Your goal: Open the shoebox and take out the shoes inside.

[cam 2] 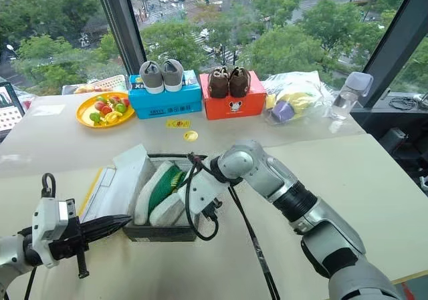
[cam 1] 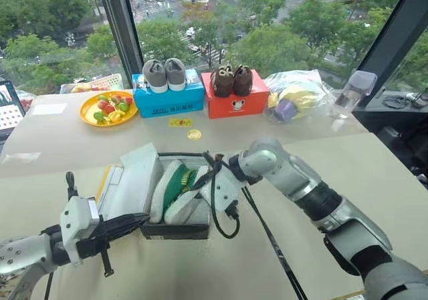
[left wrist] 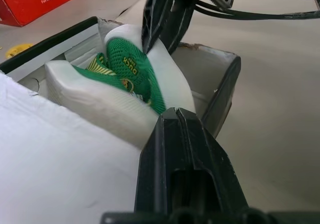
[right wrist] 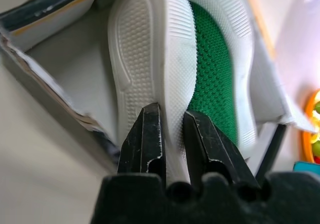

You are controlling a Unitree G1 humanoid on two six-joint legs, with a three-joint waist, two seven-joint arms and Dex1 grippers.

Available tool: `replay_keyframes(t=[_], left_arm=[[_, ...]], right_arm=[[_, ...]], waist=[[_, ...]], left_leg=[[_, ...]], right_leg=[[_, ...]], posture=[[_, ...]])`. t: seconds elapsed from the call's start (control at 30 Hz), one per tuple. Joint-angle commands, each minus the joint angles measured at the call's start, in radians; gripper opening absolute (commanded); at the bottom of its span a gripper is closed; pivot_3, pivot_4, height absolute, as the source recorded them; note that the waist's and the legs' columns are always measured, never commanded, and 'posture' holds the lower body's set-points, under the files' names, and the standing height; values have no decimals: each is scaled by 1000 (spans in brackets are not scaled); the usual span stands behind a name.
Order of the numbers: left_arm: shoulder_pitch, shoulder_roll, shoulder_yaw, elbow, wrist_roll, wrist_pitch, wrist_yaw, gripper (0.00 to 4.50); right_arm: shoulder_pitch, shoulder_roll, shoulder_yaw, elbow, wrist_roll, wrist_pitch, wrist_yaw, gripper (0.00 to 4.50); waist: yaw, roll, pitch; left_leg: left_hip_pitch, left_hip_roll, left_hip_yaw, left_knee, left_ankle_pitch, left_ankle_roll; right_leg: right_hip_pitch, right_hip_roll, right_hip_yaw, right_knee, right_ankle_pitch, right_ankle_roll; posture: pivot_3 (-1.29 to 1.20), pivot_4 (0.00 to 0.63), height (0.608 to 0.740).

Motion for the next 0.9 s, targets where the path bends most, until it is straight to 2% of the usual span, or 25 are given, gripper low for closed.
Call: replay_keyframes(t=[0.03,0.43,0.5,0.57,0.7,0.9], left_arm=[[-6,-2,3,-1,3,-13,3,0],[-35,0,-11,21,22,-19,-1,0],[-36,0,-11,22,23,-19,-3,0],[-37,0,-10,22,24,-18,-5,0],[-38,-1,-11,24,26,-17,-5,0],[-27,-9,-13,21,25,-18,-7,0]], right_arm=[[-53,20,-125,-50,118,86,-23,265],[5,-1,-210,-63,278,221,13,265],[17,-9,-208,-81,291,235,25,265],[29,2,-230,-109,347,321,20,265],[-22,25,-363,-119,513,557,-50,265],[-113,22,-638,-171,777,882,-268,265]], waist=[[1,0,0],[3,0,0],[3,0,0],[1,0,0],[1,0,0],[3,1,1]], left_leg=[[-1,0,0,0,0,0],[-4,0,-1,0,-1,1],[-4,0,-1,0,-1,1],[-4,0,-1,0,-1,2],[-4,0,-1,0,-1,1],[-7,0,-2,0,-1,1]], right_leg=[[0,0,0,0,0,0],[-1,-1,-3,-2,0,1],[-1,-1,-3,-2,3,6],[-1,-1,-3,-2,4,6],[-2,-1,-3,-2,4,6],[-3,-2,-3,-3,4,6]], posture=[[0,150,731],[0,150,731],[0,150,731],[0,150,731],[0,150,731],[0,150,731]])
